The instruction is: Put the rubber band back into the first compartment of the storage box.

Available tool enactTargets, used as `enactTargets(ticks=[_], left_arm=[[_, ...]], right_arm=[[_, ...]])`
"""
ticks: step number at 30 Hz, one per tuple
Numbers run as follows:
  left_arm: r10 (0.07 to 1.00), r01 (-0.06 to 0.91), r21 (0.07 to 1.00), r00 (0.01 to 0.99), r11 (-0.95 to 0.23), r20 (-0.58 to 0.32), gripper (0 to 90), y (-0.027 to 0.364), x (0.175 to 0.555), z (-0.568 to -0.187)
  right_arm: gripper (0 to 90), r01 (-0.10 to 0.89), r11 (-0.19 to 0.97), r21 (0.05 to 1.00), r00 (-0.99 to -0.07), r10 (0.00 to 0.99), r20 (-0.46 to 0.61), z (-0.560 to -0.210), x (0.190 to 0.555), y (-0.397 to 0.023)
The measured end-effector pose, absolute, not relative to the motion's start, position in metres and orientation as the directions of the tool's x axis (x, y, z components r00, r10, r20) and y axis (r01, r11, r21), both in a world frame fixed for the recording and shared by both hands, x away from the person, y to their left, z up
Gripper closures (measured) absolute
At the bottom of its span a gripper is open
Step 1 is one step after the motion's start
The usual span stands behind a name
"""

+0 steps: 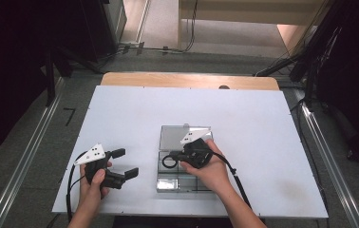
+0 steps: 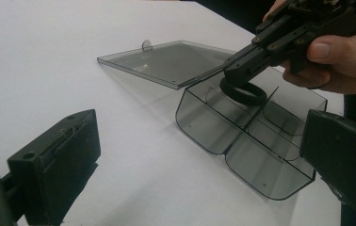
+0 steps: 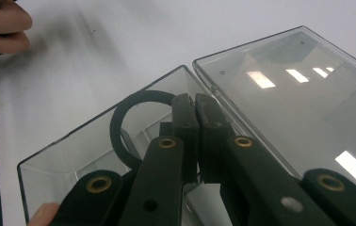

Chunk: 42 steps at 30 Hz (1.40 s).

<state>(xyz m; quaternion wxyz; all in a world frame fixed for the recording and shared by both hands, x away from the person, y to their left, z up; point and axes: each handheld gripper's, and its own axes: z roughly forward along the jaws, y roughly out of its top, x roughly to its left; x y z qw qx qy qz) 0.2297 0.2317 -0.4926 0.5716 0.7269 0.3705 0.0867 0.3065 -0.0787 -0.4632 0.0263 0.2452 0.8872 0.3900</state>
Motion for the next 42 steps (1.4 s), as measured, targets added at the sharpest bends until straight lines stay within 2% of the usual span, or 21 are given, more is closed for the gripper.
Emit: enactTargets(ticks=[23,33,42], left_arm=[[0.638,0.439,0.895,0.712,-0.077,-0.295,0.0,0.231,0.23,-0.493],[0.639,0.439,0.895,0.711,-0.077,-0.294,0.0,0.232,0.23,-0.493],[0.641,0.442,0.892,0.712,-0.092,-0.287,0.0,0.229,0.23,-0.494]], right_arm=[[84.3,0.388,0.636,0.667,-0.886,0.458,0.079,-0.476,0.306,-0.066],[73.7,0.397,0.604,0.691,-0.889,0.441,0.124,-0.468,0.305,-0.074],[50.2,0.373,0.561,0.739,-0.89,0.441,0.115,-0.451,0.302,-0.094]])
